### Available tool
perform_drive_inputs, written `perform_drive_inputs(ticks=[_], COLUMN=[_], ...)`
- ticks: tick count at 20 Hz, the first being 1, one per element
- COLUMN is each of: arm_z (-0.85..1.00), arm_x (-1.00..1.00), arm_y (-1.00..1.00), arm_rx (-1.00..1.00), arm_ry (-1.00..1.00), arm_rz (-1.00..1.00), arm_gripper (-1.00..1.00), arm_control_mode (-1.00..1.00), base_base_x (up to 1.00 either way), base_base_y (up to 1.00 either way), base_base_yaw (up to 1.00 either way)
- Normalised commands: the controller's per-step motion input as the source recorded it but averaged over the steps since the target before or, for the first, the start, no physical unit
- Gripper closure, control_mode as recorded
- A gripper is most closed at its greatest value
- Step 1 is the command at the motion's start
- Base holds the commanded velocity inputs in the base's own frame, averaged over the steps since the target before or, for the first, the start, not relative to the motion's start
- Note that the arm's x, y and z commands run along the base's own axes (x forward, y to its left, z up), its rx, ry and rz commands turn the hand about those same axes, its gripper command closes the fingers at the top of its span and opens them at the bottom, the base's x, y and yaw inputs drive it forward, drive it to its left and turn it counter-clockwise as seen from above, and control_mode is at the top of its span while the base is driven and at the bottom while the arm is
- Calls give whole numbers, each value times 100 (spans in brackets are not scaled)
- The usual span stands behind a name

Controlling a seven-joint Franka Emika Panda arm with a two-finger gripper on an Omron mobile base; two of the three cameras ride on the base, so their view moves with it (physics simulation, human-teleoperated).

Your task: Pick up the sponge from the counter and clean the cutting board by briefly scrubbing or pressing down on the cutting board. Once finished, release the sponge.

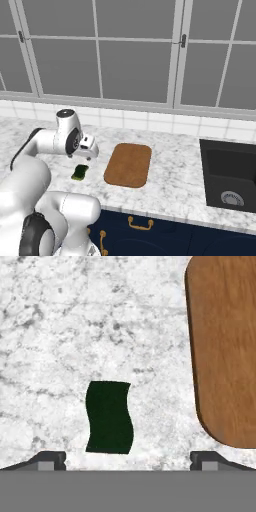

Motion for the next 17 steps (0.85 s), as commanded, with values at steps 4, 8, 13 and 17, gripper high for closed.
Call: perform_drive_inputs(ticks=[4, 8, 13, 17], arm_z=[100, 100, 22, -2], arm_x=[-73, -66, -45, -8], arm_y=[-6, 3, 23, 81], arm_rx=[0, -6, -6, -28], arm_ry=[0, -6, -6, 0], arm_rz=[-26, -20, -4, 0], arm_gripper=[-100, -100, -100, -100], arm_control_mode=[-100, -100, -100, -100], base_base_x=[0, 0, 0, 0], base_base_y=[0, 0, 0, 0], base_base_yaw=[0, 0, 0, 0])
